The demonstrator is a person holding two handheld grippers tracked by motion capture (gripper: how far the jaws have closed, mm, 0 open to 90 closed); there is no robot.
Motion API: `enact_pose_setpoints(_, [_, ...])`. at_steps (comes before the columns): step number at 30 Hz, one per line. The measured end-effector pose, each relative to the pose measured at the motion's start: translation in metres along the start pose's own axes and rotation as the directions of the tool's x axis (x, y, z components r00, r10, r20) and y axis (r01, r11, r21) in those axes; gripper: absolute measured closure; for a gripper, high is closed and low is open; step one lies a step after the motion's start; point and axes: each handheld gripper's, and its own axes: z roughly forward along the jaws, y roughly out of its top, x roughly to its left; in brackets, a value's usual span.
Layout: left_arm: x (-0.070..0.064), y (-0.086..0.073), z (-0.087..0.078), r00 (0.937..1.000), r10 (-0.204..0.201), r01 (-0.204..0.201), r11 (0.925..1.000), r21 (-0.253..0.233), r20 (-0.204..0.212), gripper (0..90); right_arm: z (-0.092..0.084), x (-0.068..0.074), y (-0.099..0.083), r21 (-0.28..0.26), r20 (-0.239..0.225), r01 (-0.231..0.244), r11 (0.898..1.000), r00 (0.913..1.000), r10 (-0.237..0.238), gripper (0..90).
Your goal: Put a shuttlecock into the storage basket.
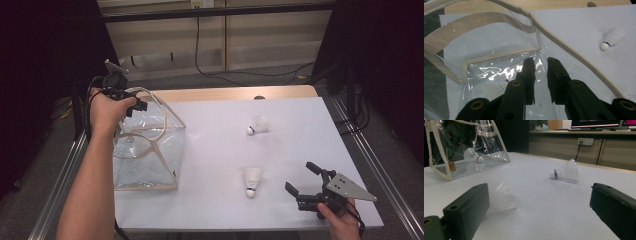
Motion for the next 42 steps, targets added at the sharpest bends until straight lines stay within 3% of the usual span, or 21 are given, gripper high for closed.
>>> enact_pose_setpoints(9, [-0.001,-0.003,-0.009,0.9990,-0.004,0.005,0.9999,-0.016,0.045,69.9,0.000,0.000,0.000,0.001,0.001,0.001,1.000,1.0000,-0.001,2.3])
enact_pose_setpoints(23, [-0.009,-0.009,-0.023,0.9923,0.033,-0.030,0.9991,-0.030,0.120,54.5,0.000,0.000,0.000,0.003,0.004,0.004,1.000,1.0000,-0.004,2.3])
enact_pose_setpoints(29, [-0.015,-0.012,-0.025,0.9851,0.059,-0.052,0.9974,-0.051,0.161,45.8,0.000,0.000,0.000,0.002,0.003,0.005,1.000,1.0000,-0.005,2.3])
enact_pose_setpoints(36, [-0.025,-0.014,-0.025,0.9778,0.092,-0.086,0.9955,-0.041,0.188,37.0,0.000,0.000,0.000,0.002,0.003,0.002,1.000,1.0000,-0.002,2.3])
enact_pose_setpoints(42, [-0.035,-0.016,-0.026,0.9670,0.134,-0.127,0.9908,-0.046,0.217,30.7,0.000,0.000,0.000,0.001,0.004,0.008,1.000,1.0000,-0.008,2.3])
